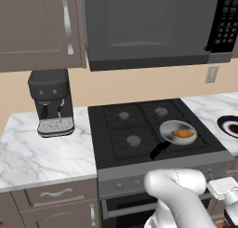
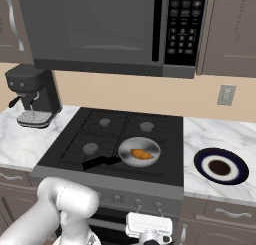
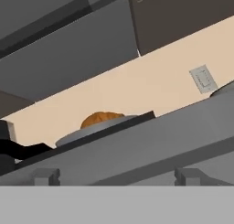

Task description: Pick the croissant and place it on the pan. Then turn on the stove to warm the croissant.

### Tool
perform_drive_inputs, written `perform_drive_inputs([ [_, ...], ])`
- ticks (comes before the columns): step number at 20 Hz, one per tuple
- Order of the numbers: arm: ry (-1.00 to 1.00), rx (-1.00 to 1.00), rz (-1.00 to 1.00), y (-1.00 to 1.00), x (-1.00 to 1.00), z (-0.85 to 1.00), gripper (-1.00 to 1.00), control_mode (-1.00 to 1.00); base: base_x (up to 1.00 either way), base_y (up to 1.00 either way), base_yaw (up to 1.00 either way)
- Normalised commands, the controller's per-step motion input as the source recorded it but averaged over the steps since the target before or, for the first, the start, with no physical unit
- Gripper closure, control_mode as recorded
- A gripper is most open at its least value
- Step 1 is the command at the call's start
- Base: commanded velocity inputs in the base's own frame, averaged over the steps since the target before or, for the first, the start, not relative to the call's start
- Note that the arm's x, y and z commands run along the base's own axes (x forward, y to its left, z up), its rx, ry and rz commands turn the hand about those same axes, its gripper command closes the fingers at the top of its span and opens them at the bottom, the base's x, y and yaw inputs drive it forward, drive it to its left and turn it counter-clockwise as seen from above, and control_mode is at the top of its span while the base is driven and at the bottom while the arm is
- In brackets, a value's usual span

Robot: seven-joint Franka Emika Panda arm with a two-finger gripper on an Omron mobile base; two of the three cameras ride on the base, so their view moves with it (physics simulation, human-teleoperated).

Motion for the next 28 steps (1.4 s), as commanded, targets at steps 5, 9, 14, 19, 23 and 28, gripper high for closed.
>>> perform_drive_inputs([
  [5, 0.00, 0.00, 0.00, -0.22, 0.00, -0.09, -1.00, -1.00, 0.00, 0.00, 0.00],
  [9, 0.00, 0.00, 0.00, -0.24, 0.01, -0.12, -1.00, -1.00, 0.00, 0.00, 0.00],
  [14, 0.00, 0.00, 0.00, -0.08, 0.03, -0.19, -1.00, -1.00, 0.00, 0.00, 0.00],
  [19, 0.00, 0.00, 0.00, 0.00, 0.11, -0.15, -1.00, -1.00, 0.00, 0.00, 0.00],
  [23, 0.00, 0.00, 0.00, 0.00, 0.14, -0.03, -1.00, -1.00, 0.00, 0.00, 0.00],
  [28, 0.00, 0.00, -0.01, 0.00, 0.10, -0.01, -1.00, -1.00, 0.00, 0.00, 0.00],
])
